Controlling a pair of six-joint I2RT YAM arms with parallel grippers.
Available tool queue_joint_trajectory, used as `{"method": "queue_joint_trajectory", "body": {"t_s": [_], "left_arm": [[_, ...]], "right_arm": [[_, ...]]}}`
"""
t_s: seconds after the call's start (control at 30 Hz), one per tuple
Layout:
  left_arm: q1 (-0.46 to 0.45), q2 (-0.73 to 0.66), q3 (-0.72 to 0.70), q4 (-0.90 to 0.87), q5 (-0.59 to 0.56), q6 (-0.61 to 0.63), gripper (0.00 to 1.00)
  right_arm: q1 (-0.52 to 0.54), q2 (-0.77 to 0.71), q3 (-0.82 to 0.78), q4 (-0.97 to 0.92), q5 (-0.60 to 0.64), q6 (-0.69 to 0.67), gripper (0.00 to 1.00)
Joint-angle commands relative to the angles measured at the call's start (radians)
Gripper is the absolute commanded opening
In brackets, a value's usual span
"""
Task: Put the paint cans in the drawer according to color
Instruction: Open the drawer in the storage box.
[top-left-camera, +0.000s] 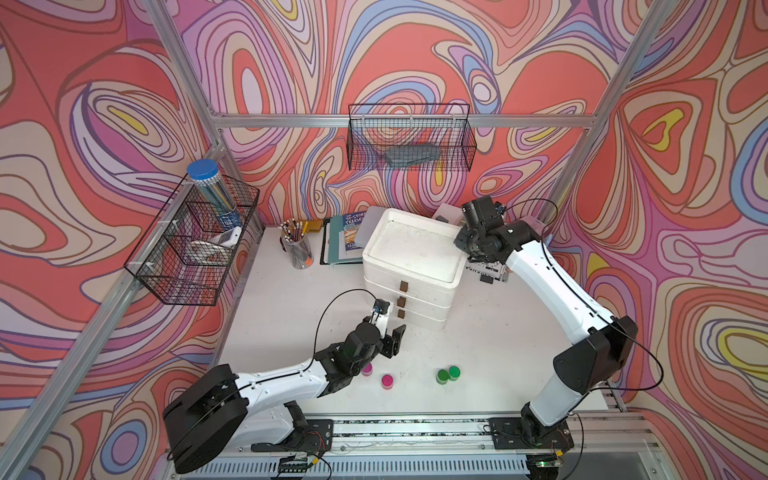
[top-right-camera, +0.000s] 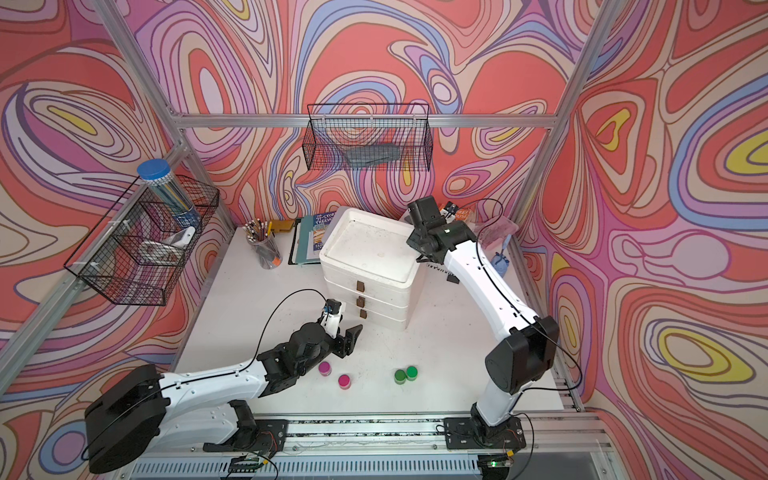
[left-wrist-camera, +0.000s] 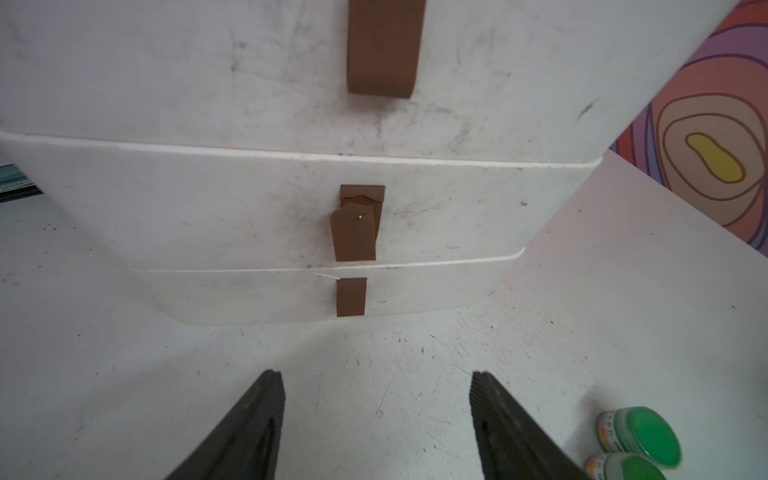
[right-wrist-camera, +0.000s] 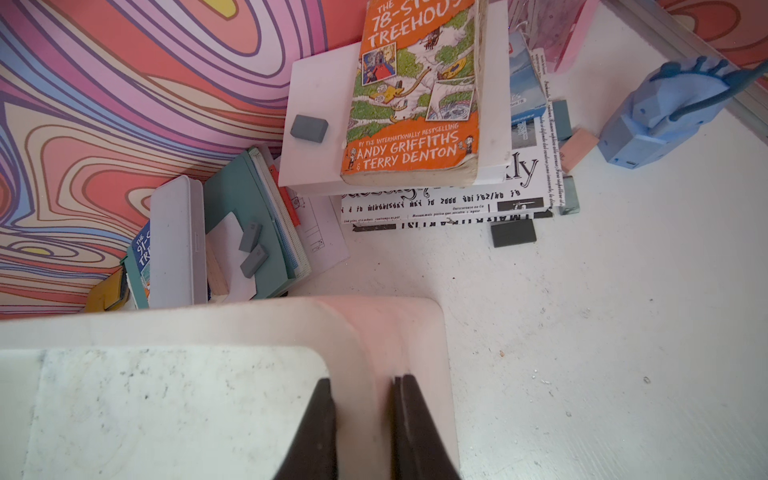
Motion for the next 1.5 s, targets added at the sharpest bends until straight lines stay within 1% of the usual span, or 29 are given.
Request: {"method": "queue_joint_trajectory", "body": {"t_s": [0.0,0.1,0.23,0.33,0.37,0.43,0.5,0.73,1.0,1.17,1.27,1.37,1.47], "left_arm": [[0.015,0.077,0.03,0.19,-0.001,0.029,0.59],[0.019,0.139,0.046,0.267,-0.012,0.059,0.59],[0.022,0.185,0.06,0.333,-0.006,0.088,0.6],[0.025,0.203,0.076,0.327,-0.034,0.096,0.6],[0.024,0.207,0.075,0.321,-0.048,0.096,0.59],[0.025,0.218,0.119,0.316,-0.078,0.098,0.55],[0.03,0.234,0.131,0.316,-0.089,0.101,0.52],[0.038,0.278,0.166,0.292,-0.065,0.099,0.45],[0.045,0.292,0.17,0.259,-0.059,0.092,0.46],[0.058,0.316,0.192,0.26,-0.042,0.103,0.38],[0.06,0.328,0.2,0.268,-0.034,0.108,0.32],[0.06,0.325,0.185,0.308,-0.025,0.11,0.23],[0.059,0.307,0.17,0.323,-0.007,0.119,0.11]], "right_arm": [[-0.015,0.013,-0.021,0.094,-0.054,0.088,0.0],[-0.016,0.016,-0.021,0.093,-0.054,0.087,0.0],[-0.016,0.021,-0.011,0.093,-0.056,0.084,0.0],[-0.016,0.022,-0.007,0.094,-0.056,0.085,0.0],[-0.016,0.021,-0.008,0.096,-0.054,0.085,0.0],[-0.016,0.019,-0.013,0.099,-0.054,0.086,0.0],[-0.016,0.019,-0.015,0.1,-0.058,0.087,0.0],[-0.016,0.013,-0.019,0.102,-0.057,0.091,0.0],[-0.017,0.01,-0.019,0.102,-0.059,0.091,0.0],[-0.017,0.008,-0.016,0.099,-0.061,0.091,0.0],[-0.016,0.005,-0.018,0.096,-0.058,0.09,0.0],[-0.016,0.0,-0.021,0.095,-0.054,0.088,0.0],[-0.017,-0.001,-0.024,0.096,-0.053,0.087,0.0]]}}
